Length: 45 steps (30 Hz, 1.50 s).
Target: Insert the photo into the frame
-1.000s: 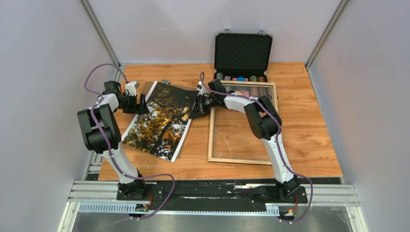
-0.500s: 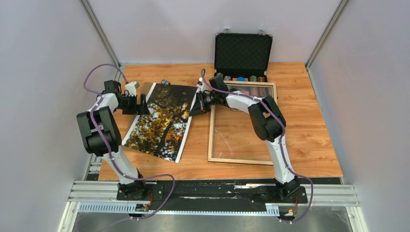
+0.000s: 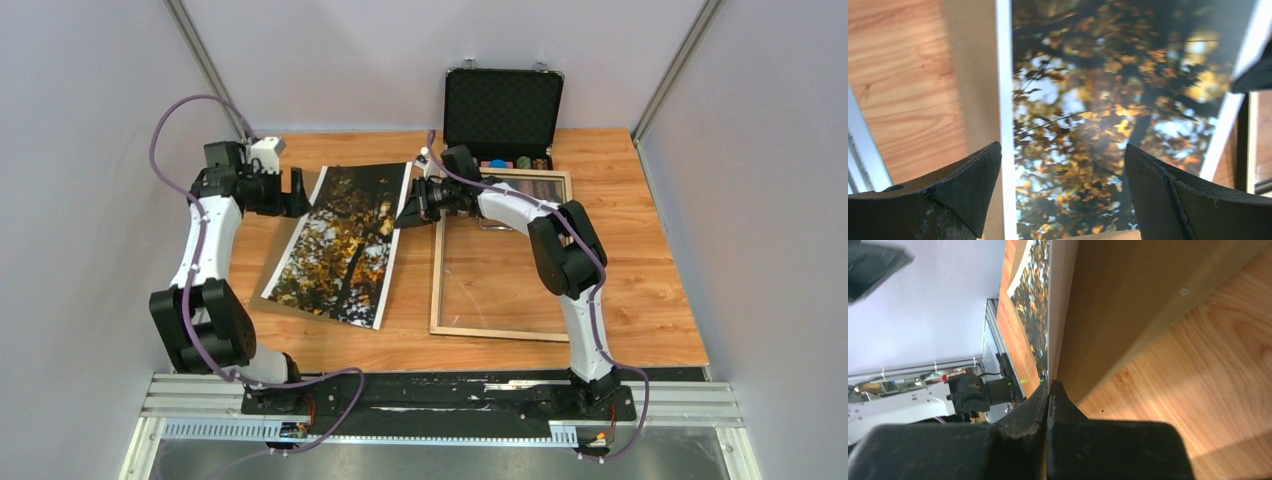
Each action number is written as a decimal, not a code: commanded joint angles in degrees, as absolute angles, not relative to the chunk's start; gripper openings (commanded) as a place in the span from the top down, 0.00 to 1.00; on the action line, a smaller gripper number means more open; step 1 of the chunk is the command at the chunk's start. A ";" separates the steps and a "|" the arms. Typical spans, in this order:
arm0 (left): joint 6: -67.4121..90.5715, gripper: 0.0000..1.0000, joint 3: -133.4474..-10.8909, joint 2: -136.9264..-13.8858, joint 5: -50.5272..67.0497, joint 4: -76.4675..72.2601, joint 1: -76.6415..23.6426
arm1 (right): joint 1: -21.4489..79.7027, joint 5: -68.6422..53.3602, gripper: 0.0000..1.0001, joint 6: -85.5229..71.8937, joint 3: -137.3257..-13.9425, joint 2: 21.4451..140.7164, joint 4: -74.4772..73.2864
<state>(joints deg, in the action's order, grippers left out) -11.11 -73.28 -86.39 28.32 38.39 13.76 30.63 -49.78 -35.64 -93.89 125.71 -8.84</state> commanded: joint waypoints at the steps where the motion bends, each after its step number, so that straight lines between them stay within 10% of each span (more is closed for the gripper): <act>1: -5.48 0.00 -75.00 -78.82 20.45 40.29 3.91 | 28.66 -48.63 1.00 -40.55 -93.73 122.61 -5.40; 16: 3.37 0.00 -86.56 -86.87 -8.55 44.11 -29.32 | 26.35 -47.28 1.00 -46.81 -93.61 121.23 -4.31; 45: 9.58 0.00 -82.76 -100.95 -23.22 35.19 -42.60 | 25.24 -49.29 1.00 -47.71 -90.52 120.37 -0.51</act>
